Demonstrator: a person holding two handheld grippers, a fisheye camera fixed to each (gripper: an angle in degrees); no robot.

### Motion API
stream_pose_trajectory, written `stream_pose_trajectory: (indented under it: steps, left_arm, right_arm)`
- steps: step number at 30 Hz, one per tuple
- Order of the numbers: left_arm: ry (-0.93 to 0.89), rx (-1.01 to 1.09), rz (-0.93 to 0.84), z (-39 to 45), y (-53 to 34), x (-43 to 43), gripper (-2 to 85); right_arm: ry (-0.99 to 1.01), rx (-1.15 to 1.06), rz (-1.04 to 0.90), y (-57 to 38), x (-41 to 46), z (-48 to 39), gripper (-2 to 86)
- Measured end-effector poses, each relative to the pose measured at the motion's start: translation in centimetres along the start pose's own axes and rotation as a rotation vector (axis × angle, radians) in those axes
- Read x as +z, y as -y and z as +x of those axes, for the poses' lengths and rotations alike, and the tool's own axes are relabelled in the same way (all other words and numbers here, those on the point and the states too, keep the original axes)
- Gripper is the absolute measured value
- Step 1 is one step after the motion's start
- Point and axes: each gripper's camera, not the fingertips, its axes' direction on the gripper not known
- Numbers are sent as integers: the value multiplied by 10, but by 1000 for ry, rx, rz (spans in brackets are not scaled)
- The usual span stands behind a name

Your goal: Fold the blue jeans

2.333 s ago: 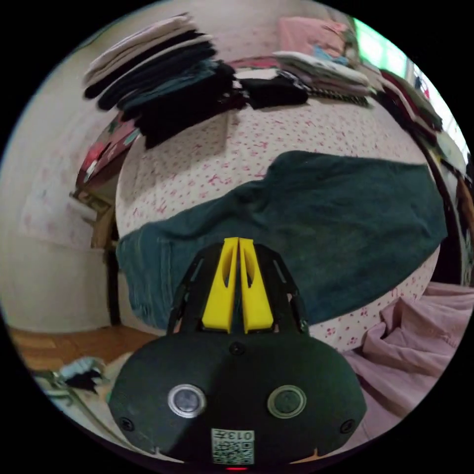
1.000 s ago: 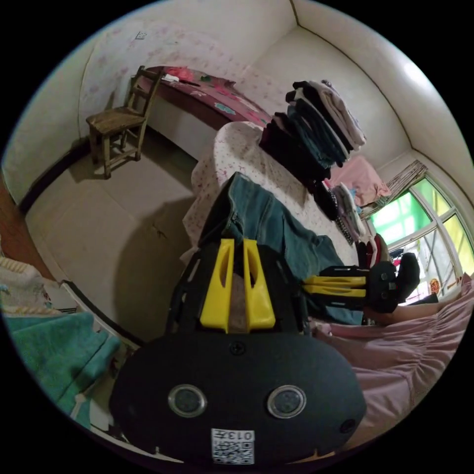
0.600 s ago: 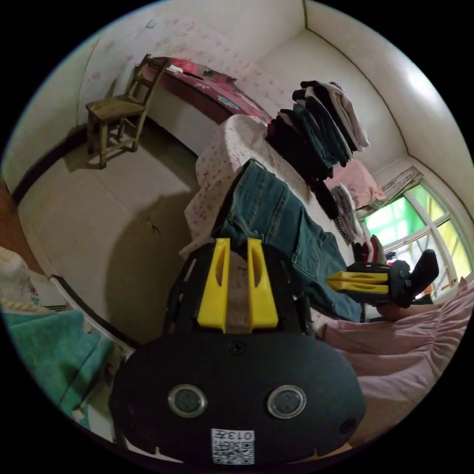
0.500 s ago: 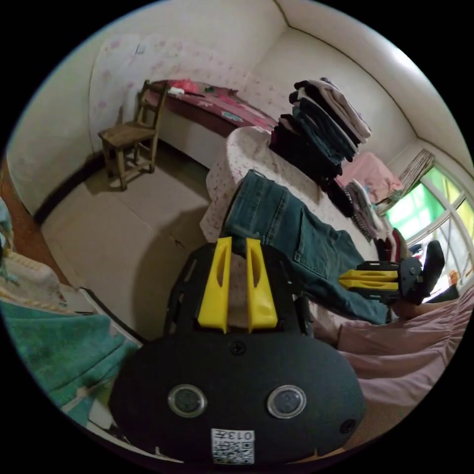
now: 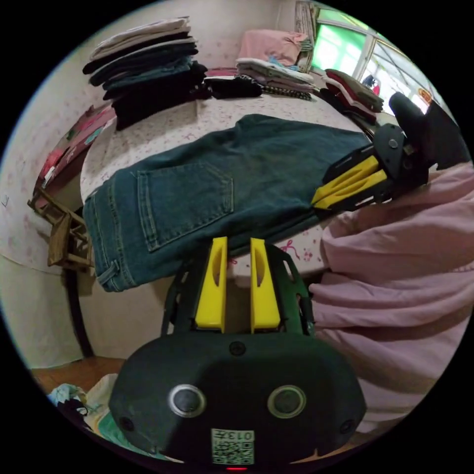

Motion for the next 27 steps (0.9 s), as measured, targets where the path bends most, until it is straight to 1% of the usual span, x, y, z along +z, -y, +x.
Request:
stream_pose_trajectory:
  steps: [2, 4, 6, 7, 9, 10, 11, 13, 15, 16, 19, 21, 22, 24, 27]
  left_arm:
    - [-51, -31, -29, -4, 13, 3, 15]
    - [-127, -22, -54, -6, 19, 1, 5]
    - [-102, -15, -127, -3, 21, 5, 1]
    - [-94, 5, -133, 0, 21, 8, 0]
    - [-121, -40, -160, -4, 22, 8, -2]
    - [-126, -79, -142, -8, 24, 0, -2]
    - [-122, -117, -66, -13, 27, -16, -3]
    - [-105, -157, 6, -19, 37, -36, -3]
    - [-48, -148, 20, -21, 55, -45, -3]
    - [-21, -122, 28, -19, 72, -44, -3]
    - [2, -55, 21, -9, 125, -27, -3]
    - [21, -8, 36, 0, 156, -15, -3]
    - [44, 10, 32, 5, 175, -5, -3]
    - [48, 38, 22, 11, 200, 9, -3]
    - [41, 74, -39, 17, 228, 33, -4]
  right_arm:
    - [60, 32, 21, -4, 0, 11, 17]
    - [97, 40, 41, -9, -12, 23, 11]
    - [87, 8, 84, -19, -18, 25, 10]
    - [94, -11, 96, -25, -15, 26, 9]
    - [104, -44, 71, -31, 3, 27, 8]
    - [96, -66, 90, -35, 5, 29, 7]
    - [90, -76, 89, -37, 4, 31, 6]
    - [137, -76, 99, -41, -6, 41, 4]
    - [298, -106, 235, -54, -30, 64, 2]
    - [284, -73, 275, -60, -36, 80, 2]
    - [177, 79, 277, -65, -34, 126, 3]
    - [131, 250, 249, -67, -22, 177, 3]
    - [130, 301, 267, -69, -16, 198, 3]
    - [110, 366, 282, -69, -8, 224, 3]
    - [134, 373, 269, -62, 12, 252, 2]
